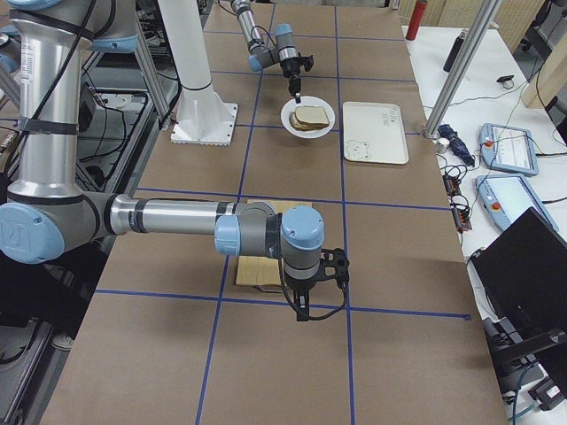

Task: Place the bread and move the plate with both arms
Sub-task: 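Slide the plate with the left gripper onto the bear tray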

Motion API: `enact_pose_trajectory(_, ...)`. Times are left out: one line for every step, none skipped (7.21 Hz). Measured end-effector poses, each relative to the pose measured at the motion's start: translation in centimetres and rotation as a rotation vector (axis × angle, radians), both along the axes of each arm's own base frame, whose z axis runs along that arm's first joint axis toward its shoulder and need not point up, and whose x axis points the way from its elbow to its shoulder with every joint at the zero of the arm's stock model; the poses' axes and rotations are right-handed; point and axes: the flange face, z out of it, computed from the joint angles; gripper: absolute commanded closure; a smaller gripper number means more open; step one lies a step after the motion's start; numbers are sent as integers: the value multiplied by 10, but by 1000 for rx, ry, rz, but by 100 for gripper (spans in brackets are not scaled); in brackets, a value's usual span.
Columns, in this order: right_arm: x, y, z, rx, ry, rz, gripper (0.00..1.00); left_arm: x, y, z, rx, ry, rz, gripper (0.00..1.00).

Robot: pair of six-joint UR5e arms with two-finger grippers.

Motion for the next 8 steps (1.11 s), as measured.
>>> enact_pose_trajectory(0, 0, 0, 0, -3, 0, 0, -4, -11, -3, -52, 27, -75, 100)
enact_pose_trajectory(0, 0, 0, 0, -4, 0, 0, -6, -23, -8, -93, 48, -144, 100)
enact_pose_trajectory(0, 0, 0, 0, -5, 0, 0, 0, -41, -13, -140, 57, -208, 100)
enact_pose_trajectory(0, 0, 0, 0, -5, 0, 0, 14, -67, -18, -194, 44, -274, 100)
enact_pose_trajectory(0, 0, 0, 0, -5, 0, 0, 27, -95, -25, -245, 22, -332, 100)
enact_pose_trajectory(0, 0, 0, 0, -5, 0, 0, 40, -119, -32, -295, 1, -371, 100)
enact_pose_trajectory(0, 0, 0, 0, -5, 0, 0, 56, -141, -37, -332, -27, -394, 100)
enact_pose_trajectory(0, -1, -1, 1, -5, 1, 0, 71, -155, -39, -354, -58, -407, 100)
